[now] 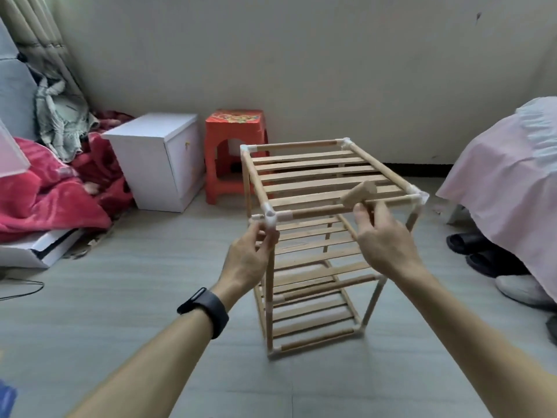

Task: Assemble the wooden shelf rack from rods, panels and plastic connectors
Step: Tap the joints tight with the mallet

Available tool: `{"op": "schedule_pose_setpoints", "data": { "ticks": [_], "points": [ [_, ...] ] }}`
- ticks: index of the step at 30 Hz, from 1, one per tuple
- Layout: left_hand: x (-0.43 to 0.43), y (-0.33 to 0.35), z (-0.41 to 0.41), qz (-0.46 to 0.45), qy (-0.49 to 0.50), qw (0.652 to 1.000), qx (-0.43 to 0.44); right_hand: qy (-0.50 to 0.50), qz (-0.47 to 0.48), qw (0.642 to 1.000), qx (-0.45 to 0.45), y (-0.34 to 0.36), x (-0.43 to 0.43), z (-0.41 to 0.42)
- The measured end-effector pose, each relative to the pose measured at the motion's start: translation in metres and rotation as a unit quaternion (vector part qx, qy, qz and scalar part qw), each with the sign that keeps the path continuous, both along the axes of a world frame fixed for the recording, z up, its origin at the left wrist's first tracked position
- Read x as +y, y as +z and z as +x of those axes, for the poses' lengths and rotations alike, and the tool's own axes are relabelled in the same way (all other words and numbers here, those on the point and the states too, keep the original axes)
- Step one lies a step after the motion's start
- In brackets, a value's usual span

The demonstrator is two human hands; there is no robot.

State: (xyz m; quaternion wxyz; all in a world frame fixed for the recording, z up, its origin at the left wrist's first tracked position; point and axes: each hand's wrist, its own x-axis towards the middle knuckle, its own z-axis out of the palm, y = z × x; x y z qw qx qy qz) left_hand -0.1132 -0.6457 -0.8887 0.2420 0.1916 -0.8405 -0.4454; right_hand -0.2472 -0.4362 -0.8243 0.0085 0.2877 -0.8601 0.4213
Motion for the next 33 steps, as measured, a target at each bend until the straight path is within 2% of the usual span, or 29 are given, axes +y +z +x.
{"op": "schedule_pose_setpoints", "data": {
  "ticks": [5, 9, 19, 23, 24, 26, 27, 28, 31, 33],
  "points": [
    [0.017, -0.002, 0.000, -0.014, -0.041, 0.999, 0.025, 0.105, 0.062, 0.989, 0.085, 0.024, -0.034, 0.038],
    [0.018, -0.006, -0.003, -0.003, -0.037, 0.999, 0.020, 0.111, 0.177, 0.961, 0.181, 0.036, -0.047, 0.044],
    [0.014, -0.007, -0.004, -0.007, -0.048, 0.999, 0.022, 0.129, 0.288, 0.906, 0.281, 0.049, -0.047, 0.041],
    [0.014, -0.006, -0.003, -0.013, -0.047, 0.999, 0.020, 0.155, 0.294, 0.898, 0.288, 0.059, -0.046, 0.043],
    [0.014, -0.006, -0.003, -0.013, -0.048, 0.999, 0.019, 0.149, 0.256, 0.910, 0.290, 0.063, -0.045, 0.041],
    [0.013, -0.007, -0.004, -0.013, -0.052, 0.998, 0.019, 0.114, 0.088, 0.941, 0.306, 0.066, -0.044, 0.041],
    [0.013, -0.007, -0.004, -0.013, -0.054, 0.998, 0.020, 0.097, 0.034, 0.943, 0.316, 0.064, -0.043, 0.044],
    [0.013, -0.007, -0.004, -0.013, -0.052, 0.998, 0.022, 0.097, 0.040, 0.942, 0.318, 0.058, -0.045, 0.049],
    [0.011, -0.004, -0.003, -0.005, -0.044, 0.999, 0.025, 0.148, 0.240, 0.910, 0.302, 0.033, -0.041, 0.063],
    [0.010, -0.003, -0.001, -0.009, -0.043, 0.999, 0.023, 0.152, 0.201, 0.914, 0.318, 0.040, -0.041, 0.054]
  ]
}}
